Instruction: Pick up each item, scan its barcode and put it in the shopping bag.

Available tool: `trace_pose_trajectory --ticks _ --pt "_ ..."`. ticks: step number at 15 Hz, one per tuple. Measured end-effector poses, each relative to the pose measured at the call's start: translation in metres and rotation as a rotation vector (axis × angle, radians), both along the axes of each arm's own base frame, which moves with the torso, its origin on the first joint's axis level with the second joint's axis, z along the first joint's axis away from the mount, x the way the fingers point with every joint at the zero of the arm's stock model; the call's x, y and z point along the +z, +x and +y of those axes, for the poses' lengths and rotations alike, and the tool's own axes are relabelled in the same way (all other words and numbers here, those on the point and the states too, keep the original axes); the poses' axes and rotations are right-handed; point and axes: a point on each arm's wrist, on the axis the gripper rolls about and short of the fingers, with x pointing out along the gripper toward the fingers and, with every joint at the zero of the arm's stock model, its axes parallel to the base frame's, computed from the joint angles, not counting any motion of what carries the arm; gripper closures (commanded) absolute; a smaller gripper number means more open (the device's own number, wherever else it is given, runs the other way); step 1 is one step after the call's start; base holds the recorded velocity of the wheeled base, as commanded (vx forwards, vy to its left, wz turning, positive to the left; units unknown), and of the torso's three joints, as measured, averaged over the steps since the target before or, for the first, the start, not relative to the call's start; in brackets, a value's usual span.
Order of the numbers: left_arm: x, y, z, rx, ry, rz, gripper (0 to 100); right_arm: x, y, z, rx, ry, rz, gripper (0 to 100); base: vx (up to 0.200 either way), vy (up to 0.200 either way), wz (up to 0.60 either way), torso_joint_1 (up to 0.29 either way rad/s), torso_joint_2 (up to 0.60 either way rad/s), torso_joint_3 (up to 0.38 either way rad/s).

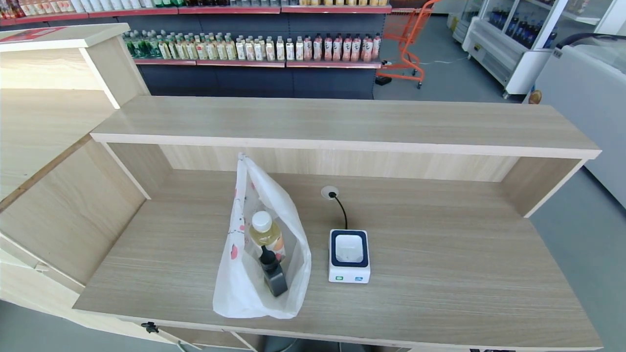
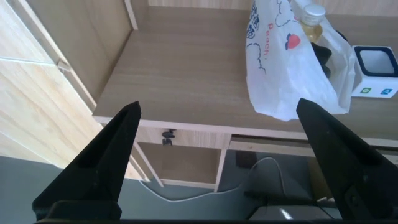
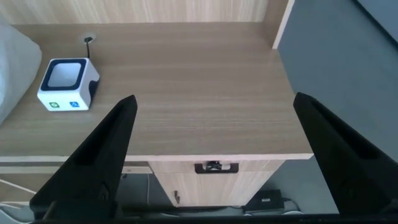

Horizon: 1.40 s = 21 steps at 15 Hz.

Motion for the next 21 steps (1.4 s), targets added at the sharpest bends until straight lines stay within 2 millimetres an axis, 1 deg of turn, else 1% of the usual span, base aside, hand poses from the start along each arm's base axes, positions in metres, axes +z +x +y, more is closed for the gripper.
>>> trace_pose_trajectory --ticks 6,7,12,14,17,21 --pt "0.0000 0.0000 0.0001 0.000 -0.003 0.000 0 0.0001 0.0000 0.0000 -0.003 0.000 0.000 0 0.000 0.000 0.00 0.000 0.00 0.000" --pt "0.0000 0.0000 0.0000 0.000 -0.003 0.000 0 0.0001 0.0001 -0.0001 -0.001 -0.001 0.000 100 0.000 0.000 0.00 0.000 0.00 0.000" --pt "0.0000 0.0000 0.0000 0.000 -0.003 0.000 0 0.0001 0.0001 0.0003 0.013 0.002 0.001 100 0.000 0.000 0.00 0.000 0.00 0.000" --pt "0.0000 0.0000 0.0000 -0.001 -0.003 0.000 0 -0.0006 0.0002 0.0003 0.016 0.053 0.003 100 0.000 0.000 0.00 0.000 0.00 0.000" --pt "0.0000 0.0000 0.0000 -0.001 -0.003 0.000 0 -0.0063 0.0005 0.0003 0.019 0.109 0.056 100 0.000 0.000 0.00 0.000 0.00 0.000" --pt "0.0000 0.0000 0.0000 -0.001 -0.003 0.000 0 -0.0071 0.0005 0.0005 0.025 0.086 0.065 100 0.000 0.000 0.00 0.000 0.00 0.000"
